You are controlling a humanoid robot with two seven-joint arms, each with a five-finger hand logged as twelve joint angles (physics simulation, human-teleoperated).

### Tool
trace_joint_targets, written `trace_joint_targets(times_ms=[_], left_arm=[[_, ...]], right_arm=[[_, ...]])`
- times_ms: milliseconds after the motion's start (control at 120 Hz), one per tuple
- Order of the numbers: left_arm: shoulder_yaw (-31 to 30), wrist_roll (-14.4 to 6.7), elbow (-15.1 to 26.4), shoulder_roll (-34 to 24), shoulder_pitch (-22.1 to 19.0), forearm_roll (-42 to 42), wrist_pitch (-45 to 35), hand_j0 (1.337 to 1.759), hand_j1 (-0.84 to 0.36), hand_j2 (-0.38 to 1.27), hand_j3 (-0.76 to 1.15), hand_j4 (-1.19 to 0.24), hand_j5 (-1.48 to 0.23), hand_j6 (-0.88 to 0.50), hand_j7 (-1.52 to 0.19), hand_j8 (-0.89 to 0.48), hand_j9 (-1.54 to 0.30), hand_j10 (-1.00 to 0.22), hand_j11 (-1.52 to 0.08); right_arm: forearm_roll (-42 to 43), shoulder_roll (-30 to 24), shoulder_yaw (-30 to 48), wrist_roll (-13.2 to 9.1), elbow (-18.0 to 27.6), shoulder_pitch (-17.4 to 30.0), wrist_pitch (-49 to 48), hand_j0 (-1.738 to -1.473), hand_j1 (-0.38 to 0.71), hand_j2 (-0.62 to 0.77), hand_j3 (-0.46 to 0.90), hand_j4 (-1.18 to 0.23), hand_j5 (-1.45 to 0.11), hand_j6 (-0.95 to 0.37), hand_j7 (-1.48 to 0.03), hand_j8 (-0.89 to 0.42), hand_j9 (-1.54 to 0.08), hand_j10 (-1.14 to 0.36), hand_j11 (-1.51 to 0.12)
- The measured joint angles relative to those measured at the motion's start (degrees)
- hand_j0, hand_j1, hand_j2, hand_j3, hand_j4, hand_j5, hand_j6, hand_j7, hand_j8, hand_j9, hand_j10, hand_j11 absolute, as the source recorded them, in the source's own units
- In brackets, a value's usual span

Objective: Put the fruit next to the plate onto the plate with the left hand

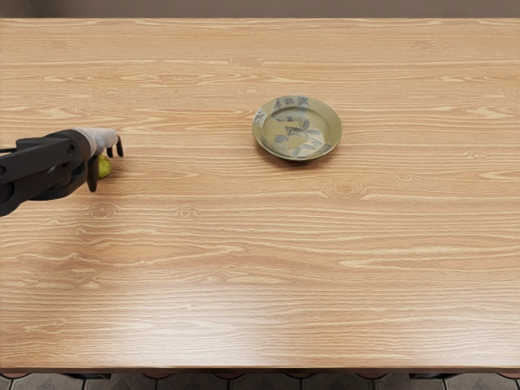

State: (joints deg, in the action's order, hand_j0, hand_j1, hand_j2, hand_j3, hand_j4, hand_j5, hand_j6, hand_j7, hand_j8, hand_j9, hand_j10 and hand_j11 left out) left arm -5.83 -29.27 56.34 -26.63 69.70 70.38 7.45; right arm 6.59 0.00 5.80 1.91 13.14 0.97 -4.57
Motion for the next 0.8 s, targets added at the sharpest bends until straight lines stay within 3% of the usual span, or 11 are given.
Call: trace_joint_targets(times_ms=[342,625,800], left_arm=[[-1.0,0.0,0.0,-0.1,0.0,0.1,0.0,1.658,-0.22,0.1,0.0,-0.49,-0.61,-0.49,-0.61,-0.44,-0.62,-0.48,-0.62],[-2.0,0.0,0.0,-0.1,0.0,0.3,-0.1,1.658,-0.36,0.16,0.0,-0.65,-0.74,-0.39,-0.77,-0.35,-0.79,-0.62,-0.79],[-2.2,0.0,0.0,-0.1,0.0,0.4,0.5,1.653,-0.4,0.16,0.0,-0.71,-0.8,-0.32,-0.85,-0.28,-0.88,-0.62,-0.88]], right_arm=[[0.0,0.0,0.0,0.0,0.0,0.0,0.0,-1.658,-0.31,-0.01,0.0,-0.03,-0.04,-0.03,-0.04,-0.03,-0.04,-0.03,-0.04],[0.0,0.0,0.0,0.0,0.0,0.0,0.0,-1.658,-0.31,-0.01,0.0,-0.03,-0.04,-0.03,-0.04,-0.03,-0.04,-0.03,-0.04],[0.0,0.0,0.0,0.0,0.0,0.0,0.0,-1.658,-0.31,-0.01,0.0,-0.03,-0.04,-0.03,-0.04,-0.03,-0.04,-0.03,-0.04]])
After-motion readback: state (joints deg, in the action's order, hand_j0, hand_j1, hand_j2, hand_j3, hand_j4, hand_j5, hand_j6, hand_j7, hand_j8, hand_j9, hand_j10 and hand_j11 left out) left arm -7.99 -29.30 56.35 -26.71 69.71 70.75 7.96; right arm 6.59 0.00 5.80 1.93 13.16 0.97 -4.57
